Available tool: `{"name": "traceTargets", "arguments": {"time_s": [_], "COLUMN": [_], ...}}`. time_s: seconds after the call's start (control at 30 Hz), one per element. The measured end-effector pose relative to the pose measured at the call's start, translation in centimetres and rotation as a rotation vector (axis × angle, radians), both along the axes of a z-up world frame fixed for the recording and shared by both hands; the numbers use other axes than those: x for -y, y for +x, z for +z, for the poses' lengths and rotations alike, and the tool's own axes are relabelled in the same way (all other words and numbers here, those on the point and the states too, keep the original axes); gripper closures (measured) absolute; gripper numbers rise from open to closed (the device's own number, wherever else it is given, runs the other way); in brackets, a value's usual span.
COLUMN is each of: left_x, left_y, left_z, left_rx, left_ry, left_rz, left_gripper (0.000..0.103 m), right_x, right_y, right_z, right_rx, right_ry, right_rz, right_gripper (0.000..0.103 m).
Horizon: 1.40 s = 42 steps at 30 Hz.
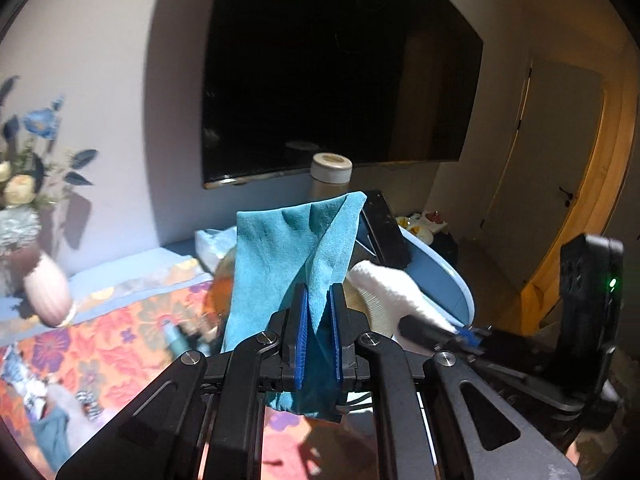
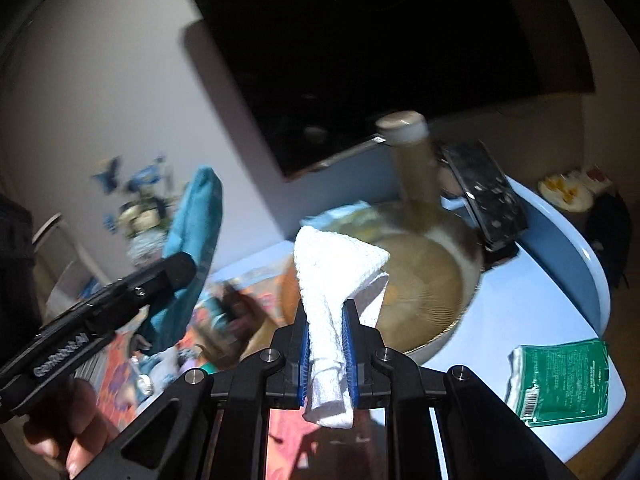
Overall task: Organize soft objects
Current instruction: 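Carry the white towel and teal cloth with both tools over the amber glass bowl, then open both tools to drop the towel and cloth into the bowl, then move both open tools back over the plush toys on the desk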
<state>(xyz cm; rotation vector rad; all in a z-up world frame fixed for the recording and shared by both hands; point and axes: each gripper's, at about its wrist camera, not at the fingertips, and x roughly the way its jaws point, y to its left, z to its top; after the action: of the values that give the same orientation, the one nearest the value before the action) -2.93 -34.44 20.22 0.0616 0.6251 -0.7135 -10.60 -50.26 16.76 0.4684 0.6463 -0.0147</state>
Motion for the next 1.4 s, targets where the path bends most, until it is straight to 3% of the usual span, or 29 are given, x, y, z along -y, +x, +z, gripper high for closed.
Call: {"name": "traceTargets", "arguments": {"time_s": [0.17, 0.33, 0.37, 0.4, 0.43, 0.47, 0.5, 0.53, 0.87, 1.17, 1.4], "left_x": [3.3, 5.6, 5.8, 6.0, 6.1, 6.1, 6.0, 5.7, 2.7, -4.9, -14.5], "left_y": [2.7, 4.5, 4.8, 5.1, 5.3, 5.5, 5.7, 5.6, 2.3, -2.2, -4.1], "left_z": [-1.6, -2.8, -3.0, -3.2, -3.4, -3.6, -3.7, -3.6, -1.3, 0.1, -0.8], "left_rx": [-0.051, -0.055, -0.056, -0.057, -0.061, -0.067, -0.065, -0.052, 0.001, 0.031, 0.034], "left_ry": [0.03, 0.057, 0.058, 0.063, 0.065, 0.068, 0.064, 0.052, 0.002, -0.009, -0.003], "left_rz": [-0.012, -0.023, -0.027, -0.028, -0.027, -0.026, -0.019, -0.01, -0.026, 0.104, 0.272], "left_gripper": [0.096, 0.095, 0.095, 0.088, 0.071, 0.061, 0.043, 0.036, 0.036, 0.036, 0.032], "right_x": [2.6, 3.7, 3.9, 4.1, 4.3, 4.6, 4.8, 5.0, 4.0, -1.3, -8.0], "right_y": [3.0, 5.8, 6.4, 6.7, 7.1, 7.2, 7.2, 7.0, 3.4, -0.5, -1.9], "right_z": [-2.4, -3.8, -4.1, -4.3, -4.7, -5.0, -5.2, -5.4, -3.7, -0.5, 1.8], "right_rx": [-0.063, -0.101, -0.113, -0.124, -0.136, -0.143, -0.144, -0.14, -0.105, -0.047, -0.007], "right_ry": [0.046, 0.03, 0.026, 0.025, 0.028, 0.033, 0.038, 0.043, 0.01, -0.006, -0.052], "right_rz": [-0.05, -0.066, -0.07, -0.073, -0.078, -0.085, -0.095, -0.105, -0.125, -0.026, 0.127], "right_gripper": [0.089, 0.089, 0.084, 0.08, 0.071, 0.056, 0.051, 0.049, 0.049, 0.048, 0.043]}}
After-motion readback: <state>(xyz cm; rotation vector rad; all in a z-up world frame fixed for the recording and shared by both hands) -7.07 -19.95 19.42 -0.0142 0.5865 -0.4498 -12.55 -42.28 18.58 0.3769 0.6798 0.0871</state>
